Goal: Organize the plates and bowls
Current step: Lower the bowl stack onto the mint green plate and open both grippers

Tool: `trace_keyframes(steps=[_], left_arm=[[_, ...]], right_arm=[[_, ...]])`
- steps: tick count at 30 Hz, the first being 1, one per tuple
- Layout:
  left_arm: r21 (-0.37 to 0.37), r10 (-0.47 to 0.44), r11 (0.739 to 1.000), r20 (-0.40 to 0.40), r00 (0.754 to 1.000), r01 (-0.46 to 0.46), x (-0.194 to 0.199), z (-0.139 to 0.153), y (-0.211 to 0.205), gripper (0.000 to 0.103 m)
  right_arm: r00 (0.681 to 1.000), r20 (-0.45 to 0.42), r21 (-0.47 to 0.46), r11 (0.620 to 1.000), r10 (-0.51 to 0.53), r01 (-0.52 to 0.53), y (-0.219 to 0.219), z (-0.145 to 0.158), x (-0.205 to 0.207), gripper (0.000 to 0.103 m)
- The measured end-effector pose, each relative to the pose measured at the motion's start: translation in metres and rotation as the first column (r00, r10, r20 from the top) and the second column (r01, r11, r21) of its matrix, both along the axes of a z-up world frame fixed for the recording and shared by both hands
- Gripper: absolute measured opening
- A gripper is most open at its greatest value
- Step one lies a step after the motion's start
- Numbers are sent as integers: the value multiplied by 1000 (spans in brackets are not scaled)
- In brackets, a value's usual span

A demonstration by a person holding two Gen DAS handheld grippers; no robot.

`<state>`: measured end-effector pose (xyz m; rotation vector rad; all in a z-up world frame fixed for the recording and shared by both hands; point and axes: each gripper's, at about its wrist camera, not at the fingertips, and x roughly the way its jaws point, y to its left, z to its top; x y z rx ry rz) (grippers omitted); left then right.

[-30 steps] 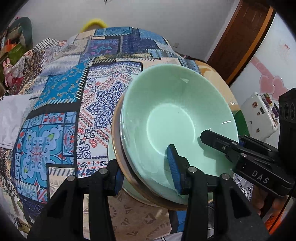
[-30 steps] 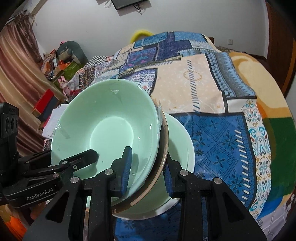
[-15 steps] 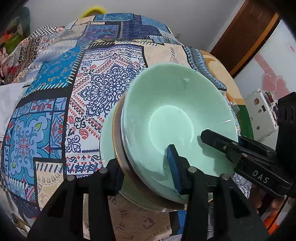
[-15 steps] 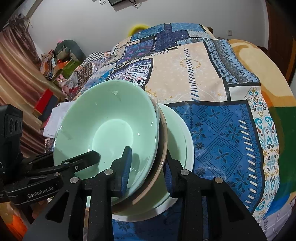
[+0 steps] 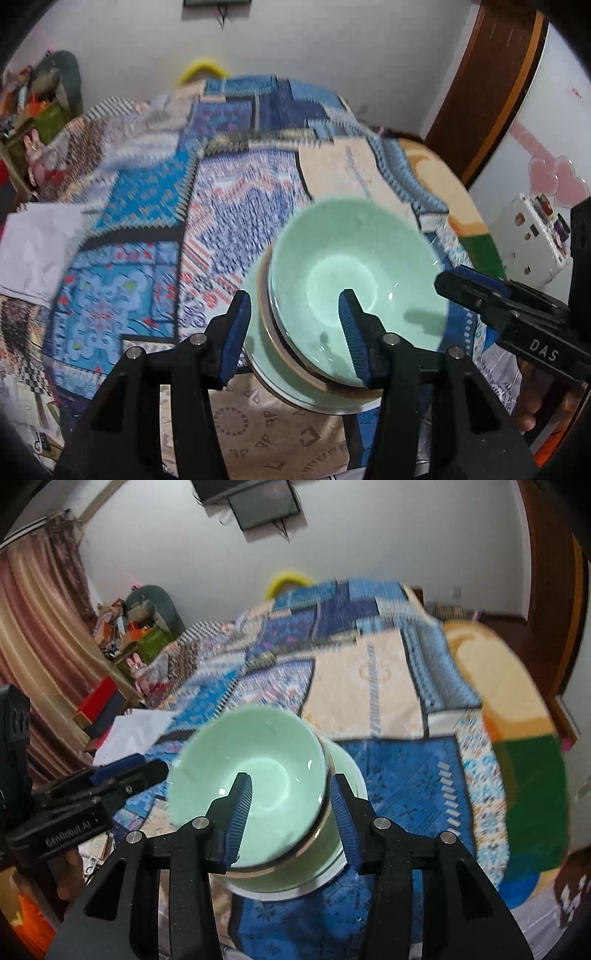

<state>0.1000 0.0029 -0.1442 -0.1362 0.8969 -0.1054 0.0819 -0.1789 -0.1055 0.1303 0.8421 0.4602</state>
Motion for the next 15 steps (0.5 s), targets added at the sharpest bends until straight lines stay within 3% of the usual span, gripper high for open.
trace_keyframes(steps=[7,15], left_arm=[[-5,28,1000,195,981,-27,-39,65,3,52],[4,61,998,411,910,-69,-95,124,2,69]], right_arm=[[983,182,23,999,17,-22,-1,57,-37,44],[931,365,60,997,14,-38,-8,105,-81,55]])
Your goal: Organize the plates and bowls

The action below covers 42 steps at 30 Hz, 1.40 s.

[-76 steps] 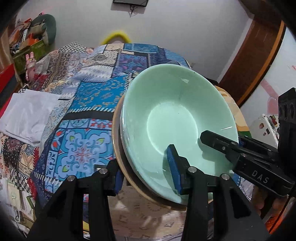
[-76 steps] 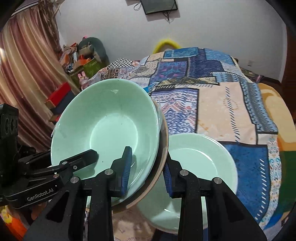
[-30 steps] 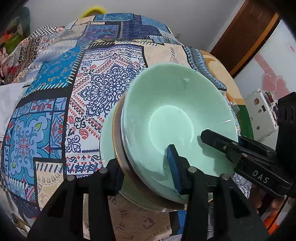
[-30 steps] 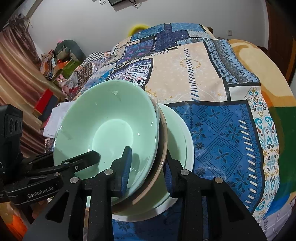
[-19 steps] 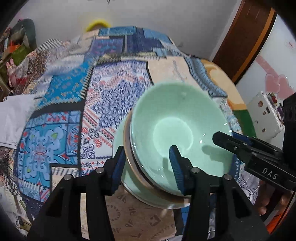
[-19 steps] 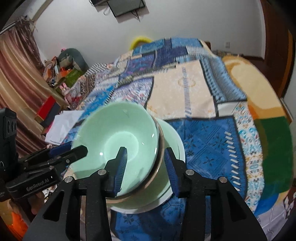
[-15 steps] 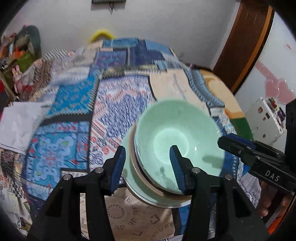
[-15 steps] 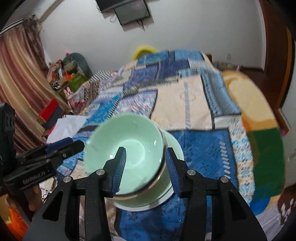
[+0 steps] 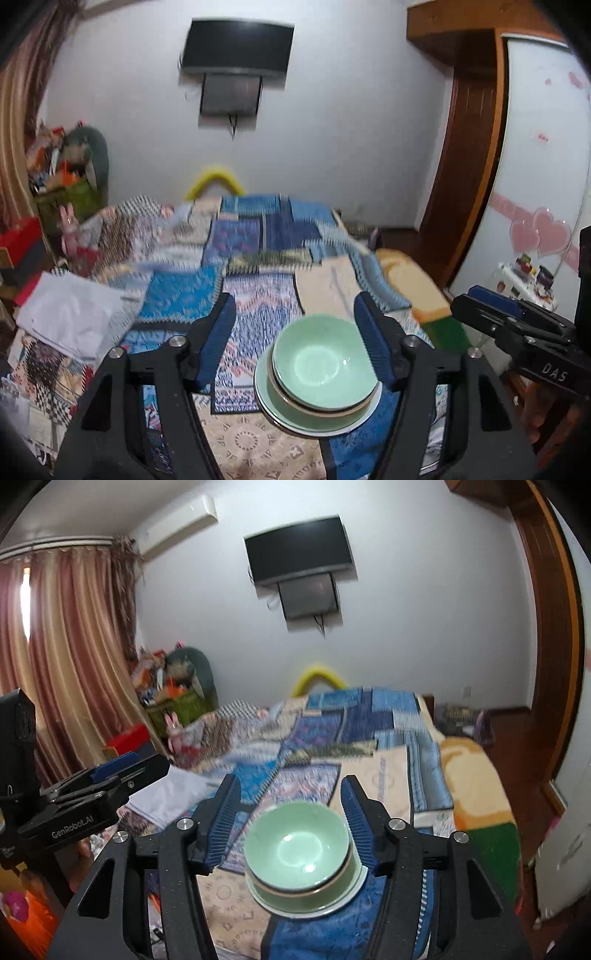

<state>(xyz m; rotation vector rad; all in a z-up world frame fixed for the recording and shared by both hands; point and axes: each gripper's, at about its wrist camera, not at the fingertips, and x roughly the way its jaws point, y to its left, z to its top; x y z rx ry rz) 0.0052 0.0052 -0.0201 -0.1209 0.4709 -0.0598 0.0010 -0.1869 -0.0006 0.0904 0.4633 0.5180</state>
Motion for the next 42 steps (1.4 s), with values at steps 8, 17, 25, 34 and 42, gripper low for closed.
trace_keyframes(steps=[8,17,25,34,42], left_arm=[[27,19,999,187,982,-24,-52,36,-6,93],[77,27,996,263,964,-49,-77,45,-17,103],[70,22,997,268,963,-43,-82,43,-18,103],[66,22,997,266,964,-41,-85,43,-19,103],[56,19,998,265,964,-35,-84,42,-16,103]], right_arm=[[996,91,26,1000,8,-10,-4,13,-22,79],[989,147,52,999,-23,15,-7,17,-31,103],[986,165,26,999,-27,23,-7,16,-38,103],[985,170,20,999,-29,26,-6,17,-41,103],[985,170,18,999,-30,27,-6,17,-43,103]])
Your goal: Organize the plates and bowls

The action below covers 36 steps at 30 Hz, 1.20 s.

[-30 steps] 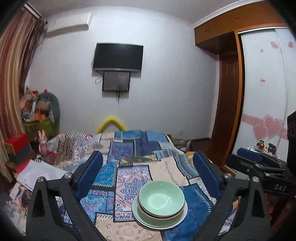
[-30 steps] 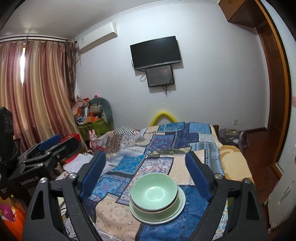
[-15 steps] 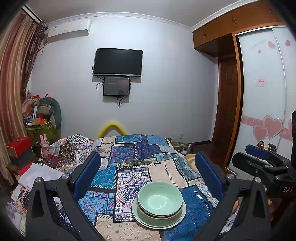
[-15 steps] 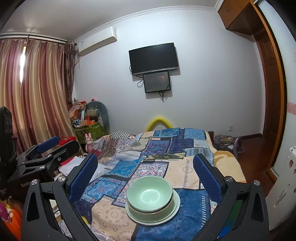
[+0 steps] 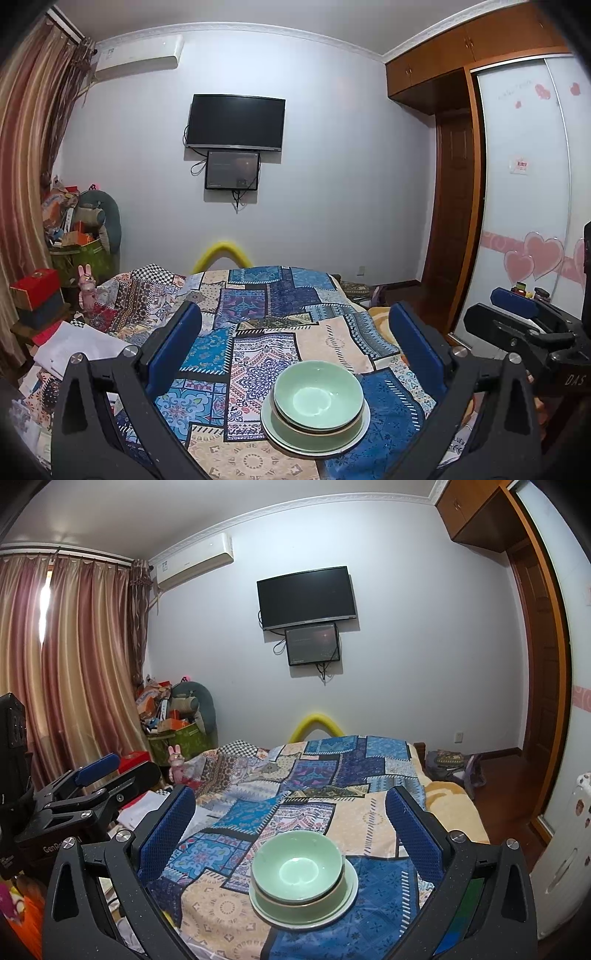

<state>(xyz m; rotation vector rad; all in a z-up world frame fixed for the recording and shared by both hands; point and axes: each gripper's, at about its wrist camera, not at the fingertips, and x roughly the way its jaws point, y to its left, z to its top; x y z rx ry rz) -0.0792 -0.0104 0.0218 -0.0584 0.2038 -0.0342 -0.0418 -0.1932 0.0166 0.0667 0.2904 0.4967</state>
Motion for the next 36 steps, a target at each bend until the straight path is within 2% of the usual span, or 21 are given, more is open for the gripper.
trace_keyframes(steps=[36], left_arm=[[-12,-15,1000,-10,1000,15,5,-2,1,103]], right_arm=[[1000,-4,-10,1000,2,-2,-1,2,-2,103]])
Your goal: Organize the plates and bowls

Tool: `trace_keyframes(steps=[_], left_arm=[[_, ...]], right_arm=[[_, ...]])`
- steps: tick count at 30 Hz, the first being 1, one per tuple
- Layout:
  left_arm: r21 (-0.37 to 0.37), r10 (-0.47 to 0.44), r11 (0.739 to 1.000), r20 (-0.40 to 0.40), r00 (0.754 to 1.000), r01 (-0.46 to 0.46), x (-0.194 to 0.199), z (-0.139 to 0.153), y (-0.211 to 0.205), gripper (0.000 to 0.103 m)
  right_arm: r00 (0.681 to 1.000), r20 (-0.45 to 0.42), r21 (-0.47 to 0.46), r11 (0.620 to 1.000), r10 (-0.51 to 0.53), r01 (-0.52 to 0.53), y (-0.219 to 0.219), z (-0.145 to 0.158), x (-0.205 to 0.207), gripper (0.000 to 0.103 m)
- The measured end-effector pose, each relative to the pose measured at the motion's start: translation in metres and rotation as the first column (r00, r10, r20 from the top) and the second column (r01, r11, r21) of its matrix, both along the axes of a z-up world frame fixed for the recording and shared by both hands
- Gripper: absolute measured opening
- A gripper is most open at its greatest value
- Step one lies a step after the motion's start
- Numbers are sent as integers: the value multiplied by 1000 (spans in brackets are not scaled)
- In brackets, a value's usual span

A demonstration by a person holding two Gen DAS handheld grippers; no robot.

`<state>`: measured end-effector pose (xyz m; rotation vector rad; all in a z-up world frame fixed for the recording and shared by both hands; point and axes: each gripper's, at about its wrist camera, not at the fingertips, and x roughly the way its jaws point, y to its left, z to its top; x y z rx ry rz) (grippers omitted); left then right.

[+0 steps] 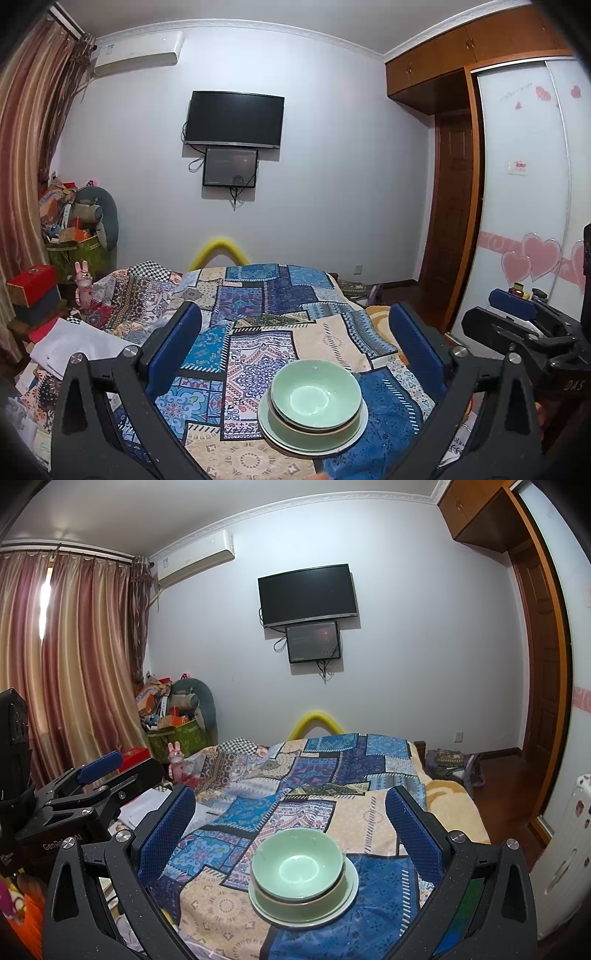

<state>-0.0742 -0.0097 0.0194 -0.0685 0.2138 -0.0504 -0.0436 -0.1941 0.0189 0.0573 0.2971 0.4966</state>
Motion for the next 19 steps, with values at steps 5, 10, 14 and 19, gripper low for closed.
trace_keyframes(steps=[5,10,14,19], left_arm=[[2,25,1000,16,1000,-25,0,0,-1,103],[-7,14,1000,-3,1000,-14,1,-2,0,103],[-8,12,1000,-1,1000,-12,1,-2,0,103],[-9,10,1000,1,1000,-10,0,-3,0,103]], right_arm=[[1000,-5,0,1000,-1,1,1,0,1,103],[1000,-7,0,1000,1,-1,1,-2,2,103],[1000,-12,0,1000,3,-3,2,-4,3,103],[1000,-21,-3,1000,5,-5,4,-6,6,103]])
